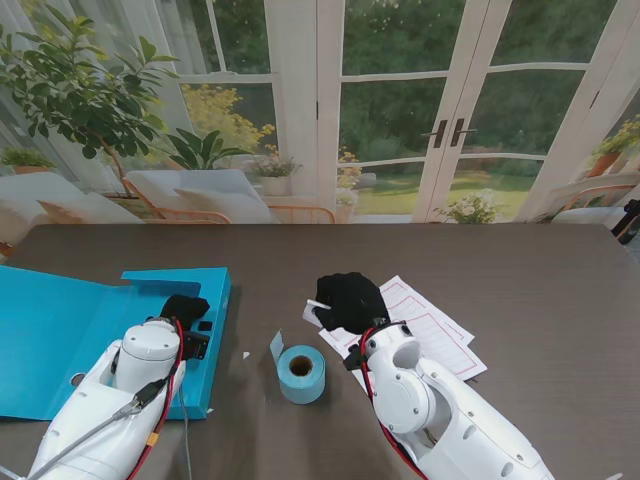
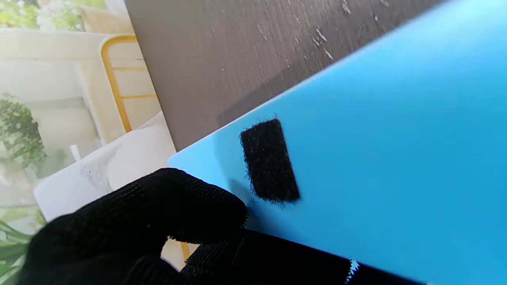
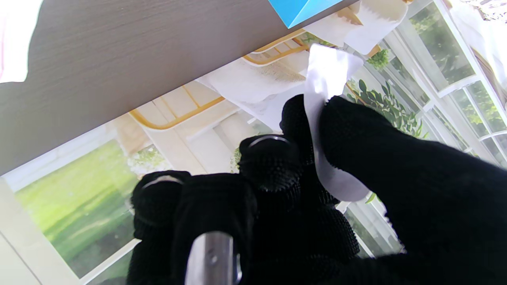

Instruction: Peel a label from the label roll, stick it on the side of the file box and file the documents

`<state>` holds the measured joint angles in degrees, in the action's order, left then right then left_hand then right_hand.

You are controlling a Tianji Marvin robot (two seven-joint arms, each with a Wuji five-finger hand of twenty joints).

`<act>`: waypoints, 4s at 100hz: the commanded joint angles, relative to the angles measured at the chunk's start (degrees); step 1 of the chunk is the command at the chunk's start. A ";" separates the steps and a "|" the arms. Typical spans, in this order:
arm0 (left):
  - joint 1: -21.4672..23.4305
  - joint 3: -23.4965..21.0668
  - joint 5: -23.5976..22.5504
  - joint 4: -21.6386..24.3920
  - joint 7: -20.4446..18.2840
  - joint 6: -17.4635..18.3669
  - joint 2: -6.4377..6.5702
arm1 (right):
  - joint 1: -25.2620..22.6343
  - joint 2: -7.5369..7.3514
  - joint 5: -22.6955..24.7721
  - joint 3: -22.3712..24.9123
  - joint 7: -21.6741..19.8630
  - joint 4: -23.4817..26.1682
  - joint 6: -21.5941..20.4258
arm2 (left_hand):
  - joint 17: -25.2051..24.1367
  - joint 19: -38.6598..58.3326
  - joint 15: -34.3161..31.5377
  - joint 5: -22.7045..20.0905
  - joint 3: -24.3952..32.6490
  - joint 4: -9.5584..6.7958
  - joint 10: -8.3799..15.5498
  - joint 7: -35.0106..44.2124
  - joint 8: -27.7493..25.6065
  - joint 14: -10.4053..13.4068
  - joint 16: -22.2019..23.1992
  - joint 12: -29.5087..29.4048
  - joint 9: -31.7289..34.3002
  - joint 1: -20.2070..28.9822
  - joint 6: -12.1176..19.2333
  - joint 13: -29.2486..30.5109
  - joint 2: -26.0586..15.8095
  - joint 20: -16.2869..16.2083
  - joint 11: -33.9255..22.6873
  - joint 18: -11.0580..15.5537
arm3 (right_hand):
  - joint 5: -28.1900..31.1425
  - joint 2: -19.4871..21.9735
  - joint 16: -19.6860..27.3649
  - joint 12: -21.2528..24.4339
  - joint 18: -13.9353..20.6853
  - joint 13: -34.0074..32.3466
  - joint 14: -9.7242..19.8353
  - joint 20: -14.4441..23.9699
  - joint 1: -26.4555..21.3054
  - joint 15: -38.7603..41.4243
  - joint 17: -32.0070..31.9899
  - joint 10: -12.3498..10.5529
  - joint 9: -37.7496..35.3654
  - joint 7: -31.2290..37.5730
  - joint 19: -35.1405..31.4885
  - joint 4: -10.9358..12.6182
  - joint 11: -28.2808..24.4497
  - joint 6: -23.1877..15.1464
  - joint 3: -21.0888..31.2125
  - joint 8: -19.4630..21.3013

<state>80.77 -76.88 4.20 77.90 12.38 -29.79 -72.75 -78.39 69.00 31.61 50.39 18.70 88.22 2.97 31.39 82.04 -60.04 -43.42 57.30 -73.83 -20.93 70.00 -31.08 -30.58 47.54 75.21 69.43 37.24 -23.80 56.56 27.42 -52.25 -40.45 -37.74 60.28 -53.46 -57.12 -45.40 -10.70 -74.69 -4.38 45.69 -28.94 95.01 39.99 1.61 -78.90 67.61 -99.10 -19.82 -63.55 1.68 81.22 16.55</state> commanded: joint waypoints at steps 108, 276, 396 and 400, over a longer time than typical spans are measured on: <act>11.20 -4.29 16.58 26.06 -11.65 -9.24 2.18 | 0.65 2.84 -5.32 -2.41 3.31 -0.09 1.91 | 5.42 5.12 -17.16 2.57 2.30 -2.33 3.52 3.35 -5.98 1.31 3.81 1.88 0.26 0.94 -3.11 5.27 0.06 -1.71 -9.08 -0.51 | -3.12 3.19 4.41 1.88 -8.59 -0.23 -2.69 -3.26 -3.07 -5.54 23.83 4.93 -4.10 1.54 6.48 -1.59 7.92 1.01 6.73 -0.34; 12.16 -4.99 23.23 27.87 -15.63 -7.14 3.01 | 2.73 8.09 -10.77 -8.55 11.16 -4.04 6.03 | 3.97 4.23 -16.64 3.31 3.18 -1.69 2.97 2.74 -6.52 0.78 4.29 2.46 -0.64 -0.10 -3.04 4.01 -1.73 -1.90 -8.81 -0.33 | -7.10 11.11 14.10 2.35 -9.48 0.08 -8.42 -2.15 -3.20 -23.51 6.51 5.80 12.58 -2.17 9.34 -1.41 12.82 -4.74 -1.18 -3.21; 12.82 -5.11 23.80 28.52 -16.36 -7.03 3.23 | 2.05 8.34 -11.36 -9.30 10.76 -2.48 7.66 | 3.66 3.90 -16.50 3.38 3.33 -1.40 2.92 2.80 -6.67 0.69 4.43 2.55 -0.65 -0.30 -3.10 3.95 -1.84 -2.07 -8.78 -0.27 | -6.02 10.74 14.17 2.52 -9.27 0.09 -8.24 -2.26 -3.12 -23.18 6.22 5.96 13.09 -3.51 9.11 -1.40 12.65 -3.69 -0.90 -3.98; 12.81 -5.10 23.83 28.50 -16.42 -6.99 3.24 | 2.04 8.31 -11.35 -9.30 10.63 -2.46 7.81 | 3.64 3.88 -16.50 3.38 3.44 -1.49 2.92 2.81 -6.67 0.70 4.44 2.55 -0.65 -0.33 -3.09 3.94 -1.96 -2.08 -8.78 -0.26 | -6.02 10.76 14.23 2.51 -9.19 0.09 -8.31 -2.26 -3.08 -23.28 6.04 6.01 13.22 -3.53 9.12 -1.40 12.68 -3.66 -0.91 -4.01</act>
<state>93.52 -81.97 27.68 105.72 -2.66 -37.03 -69.45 -76.07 76.97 20.21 41.27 30.21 85.30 10.47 35.50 86.44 -71.78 -40.81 59.28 -74.55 -20.44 71.08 -37.02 -28.21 51.02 77.28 68.73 37.49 -24.63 59.31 26.67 -55.26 -48.45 -37.83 53.55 -43.25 -43.37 -43.20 -21.14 -73.50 -12.05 42.69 -31.02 71.33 39.98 7.69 -67.06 64.51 -87.97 -21.54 -49.67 1.00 78.47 13.25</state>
